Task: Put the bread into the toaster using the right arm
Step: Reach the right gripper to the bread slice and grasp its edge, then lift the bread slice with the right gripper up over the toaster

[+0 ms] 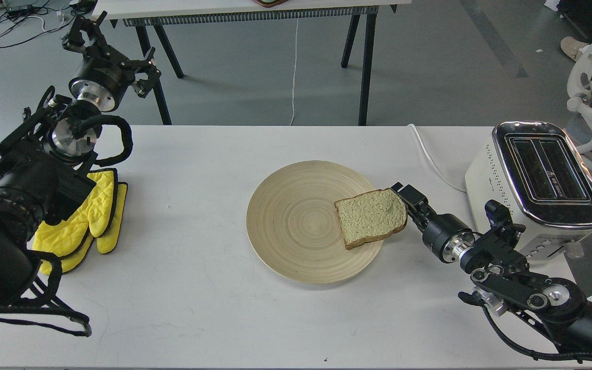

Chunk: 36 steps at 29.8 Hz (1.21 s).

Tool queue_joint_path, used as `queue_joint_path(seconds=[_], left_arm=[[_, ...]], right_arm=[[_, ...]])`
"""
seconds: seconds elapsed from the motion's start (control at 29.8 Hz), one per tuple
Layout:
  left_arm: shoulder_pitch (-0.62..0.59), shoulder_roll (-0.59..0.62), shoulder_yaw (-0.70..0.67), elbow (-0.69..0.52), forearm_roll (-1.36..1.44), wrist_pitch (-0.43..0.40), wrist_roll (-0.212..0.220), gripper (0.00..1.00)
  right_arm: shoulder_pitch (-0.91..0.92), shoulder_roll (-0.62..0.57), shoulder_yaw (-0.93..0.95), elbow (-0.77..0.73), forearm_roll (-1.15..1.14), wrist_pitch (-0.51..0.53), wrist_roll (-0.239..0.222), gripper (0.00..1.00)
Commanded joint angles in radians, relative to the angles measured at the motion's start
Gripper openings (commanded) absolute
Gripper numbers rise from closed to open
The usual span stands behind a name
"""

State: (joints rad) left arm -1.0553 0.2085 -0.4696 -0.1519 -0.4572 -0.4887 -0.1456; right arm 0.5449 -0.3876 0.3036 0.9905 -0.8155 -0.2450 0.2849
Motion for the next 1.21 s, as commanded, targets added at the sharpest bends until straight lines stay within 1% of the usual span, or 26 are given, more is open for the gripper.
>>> queue_joint_path(seconds=[0.0,0.07,0.13,0.2,0.3,0.37,0.44,0.47,0.57,0.67,0.84,1.01,1.17], left_arm=[[0.000,0.000,0.000,0.000,0.002,0.000,0.000,1.00],[0.000,0.000,0.000,0.000,0.002,0.000,0.000,1.00],[0.000,0.000,0.000,0.000,0.000,0.000,0.000,1.00],[0.000,0.000,0.000,0.000,0.000,0.000,0.001,1.00],[0.000,0.000,0.000,0.000,0.000,0.000,0.001,1.00],[0.000,0.000,0.000,0.000,0.002,0.000,0.000,1.00],[0.000,-0.001,0.000,0.000,0.000,0.000,0.000,1.00],[0.000,-0.001,0.000,0.000,0.000,0.000,0.000,1.00],[0.000,0.000,0.000,0.000,0.002,0.000,0.000,1.00],[0.000,-0.001,0.000,0.000,0.000,0.000,0.000,1.00],[0.000,-0.001,0.000,0.000,0.000,0.000,0.000,1.00],[0.000,-0.001,0.000,0.000,0.002,0.000,0.000,1.00],[0.000,-0.001,0.000,0.000,0.002,0.000,0.000,1.00]], right_arm=[[0.003,0.004,-0.043,-0.001,-0.001,0.001,0.000,0.56],[0.003,0.004,-0.051,-0.001,-0.001,0.001,0.000,0.50],[0.001,0.003,-0.052,-0.001,-0.001,0.001,-0.001,0.49],[0.001,0.003,-0.052,-0.001,-0.001,0.001,0.000,0.44],[0.004,0.000,-0.052,0.003,0.001,0.003,-0.001,0.26],[0.009,-0.004,-0.052,0.008,0.001,0.003,-0.001,0.16],[0.017,-0.004,-0.052,0.011,0.001,0.003,-0.001,0.08],[0.020,-0.004,-0.051,0.014,0.002,0.003,-0.001,0.06],[0.043,-0.023,-0.044,0.058,0.003,0.000,-0.001,0.05],[0.073,-0.140,-0.040,0.173,0.001,0.000,-0.007,0.05],[0.139,-0.307,-0.043,0.301,0.002,0.000,-0.024,0.03],[0.216,-0.529,-0.040,0.402,0.004,0.007,-0.036,0.02],[0.274,-0.746,-0.044,0.459,-0.016,0.009,-0.047,0.02]])
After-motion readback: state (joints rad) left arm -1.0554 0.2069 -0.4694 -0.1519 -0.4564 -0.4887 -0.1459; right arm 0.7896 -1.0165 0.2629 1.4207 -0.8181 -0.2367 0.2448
